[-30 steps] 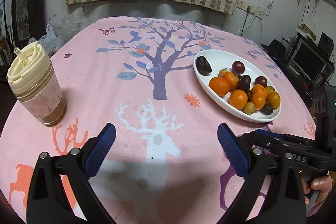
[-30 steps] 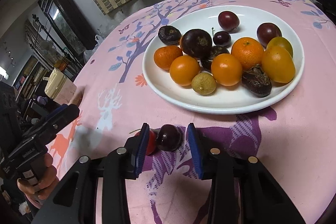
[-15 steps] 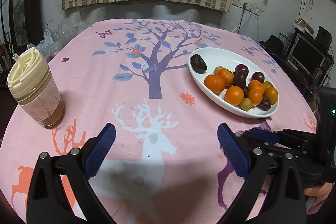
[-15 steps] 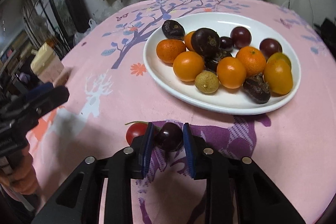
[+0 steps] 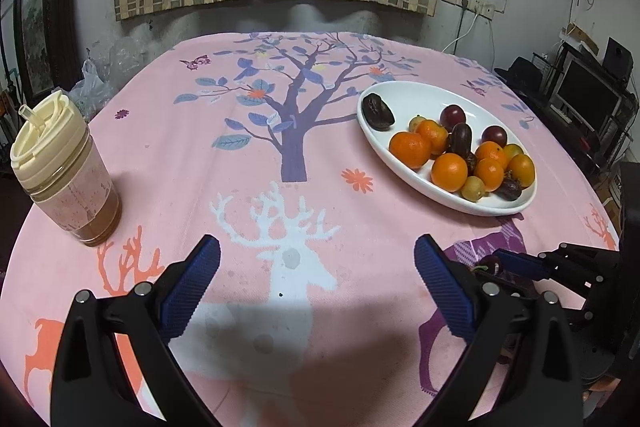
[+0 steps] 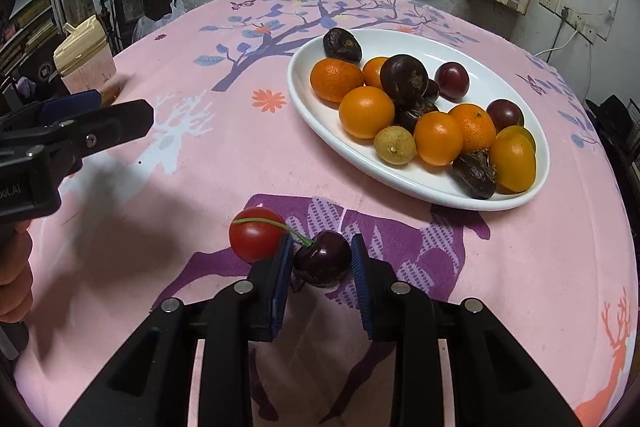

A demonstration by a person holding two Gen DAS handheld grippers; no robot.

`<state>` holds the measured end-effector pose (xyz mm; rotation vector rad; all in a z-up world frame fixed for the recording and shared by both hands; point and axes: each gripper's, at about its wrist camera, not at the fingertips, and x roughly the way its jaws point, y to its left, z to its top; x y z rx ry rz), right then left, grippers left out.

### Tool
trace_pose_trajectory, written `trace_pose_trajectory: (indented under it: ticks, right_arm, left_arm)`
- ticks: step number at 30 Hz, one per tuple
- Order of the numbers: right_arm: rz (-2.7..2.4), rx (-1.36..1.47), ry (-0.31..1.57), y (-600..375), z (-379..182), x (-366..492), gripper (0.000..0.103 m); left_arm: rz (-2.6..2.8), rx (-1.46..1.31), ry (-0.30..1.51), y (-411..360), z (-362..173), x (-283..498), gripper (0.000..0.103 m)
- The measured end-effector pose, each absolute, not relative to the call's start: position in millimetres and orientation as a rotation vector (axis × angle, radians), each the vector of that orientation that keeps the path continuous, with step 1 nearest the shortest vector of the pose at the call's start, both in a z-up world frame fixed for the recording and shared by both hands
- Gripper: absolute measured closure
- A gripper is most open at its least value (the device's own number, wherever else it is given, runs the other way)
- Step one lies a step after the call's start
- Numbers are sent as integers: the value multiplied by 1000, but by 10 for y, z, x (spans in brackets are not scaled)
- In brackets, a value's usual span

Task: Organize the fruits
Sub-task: 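Grasp a dark cherry with the right tool while the left tool grasps the red cherry tomato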

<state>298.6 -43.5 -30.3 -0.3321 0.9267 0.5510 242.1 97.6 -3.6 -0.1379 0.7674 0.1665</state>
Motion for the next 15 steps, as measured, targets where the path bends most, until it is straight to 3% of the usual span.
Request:
trace_pose_trajectory:
  ticks: [9, 15]
  right_arm:
    - [560, -86, 843, -863, 126, 3044, 73]
    - [549, -14, 847, -986, 175, 3111, 73]
  left_arm:
    - [33, -67, 764, 695, -103, 2418, 9]
    - [-105, 45, 791, 312, -280, 2514, 35]
